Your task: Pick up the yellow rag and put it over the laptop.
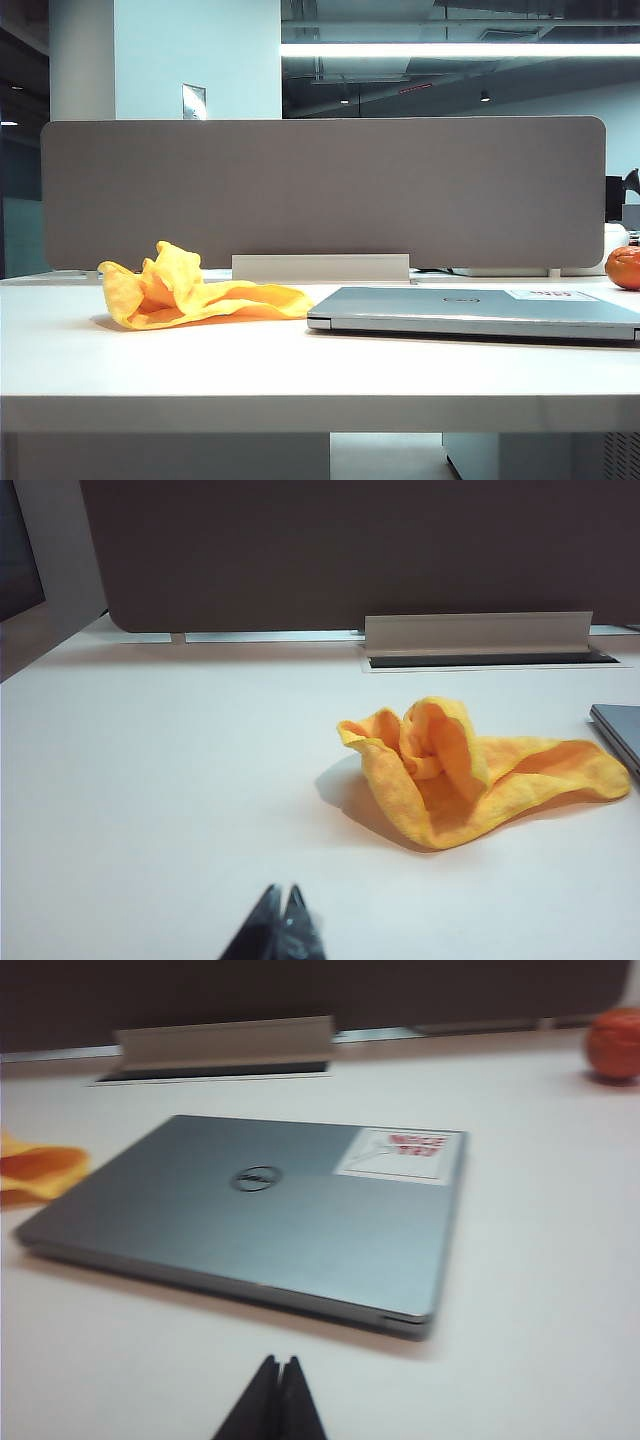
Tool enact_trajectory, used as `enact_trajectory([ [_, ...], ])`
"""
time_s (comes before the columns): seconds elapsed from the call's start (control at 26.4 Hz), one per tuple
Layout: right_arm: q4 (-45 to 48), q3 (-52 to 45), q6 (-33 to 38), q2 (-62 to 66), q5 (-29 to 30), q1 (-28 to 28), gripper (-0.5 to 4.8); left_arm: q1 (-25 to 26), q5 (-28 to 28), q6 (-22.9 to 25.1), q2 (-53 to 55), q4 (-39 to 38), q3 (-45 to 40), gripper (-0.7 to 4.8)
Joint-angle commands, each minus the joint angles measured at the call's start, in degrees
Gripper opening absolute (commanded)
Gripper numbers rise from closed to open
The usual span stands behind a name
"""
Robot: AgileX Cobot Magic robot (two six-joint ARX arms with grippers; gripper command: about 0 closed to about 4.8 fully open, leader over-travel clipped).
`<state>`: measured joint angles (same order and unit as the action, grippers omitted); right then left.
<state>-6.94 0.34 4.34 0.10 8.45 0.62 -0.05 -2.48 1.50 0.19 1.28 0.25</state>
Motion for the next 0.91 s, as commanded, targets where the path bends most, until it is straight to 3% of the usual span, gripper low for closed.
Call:
enact_trajectory([
  [0.04, 1.0, -0.3, 0.2, -0.1, 10.1, 0.0, -0.06, 0.1, -0.2, 0.0, 0.0, 0.9, 0.2, -0.06],
  [0.38, 1.0, -0.3, 0.2, -0.1, 20.1, 0.0, -0.06, 0.1, -0.1, 0.0, 0.0, 1.0, 0.2, -0.06],
  [0.8, 0.9, -0.3, 0.2, -0.1, 22.3, 0.0, -0.06, 0.1, -0.5, 0.0, 0.0, 2.6, 0.2, -0.06],
  [0.91, 1.0, -0.3, 0.2, -0.1, 22.3, 0.0, -0.06, 0.1, -1.6, -2.6, 0.0, 6.2, 0.2, -0.06],
])
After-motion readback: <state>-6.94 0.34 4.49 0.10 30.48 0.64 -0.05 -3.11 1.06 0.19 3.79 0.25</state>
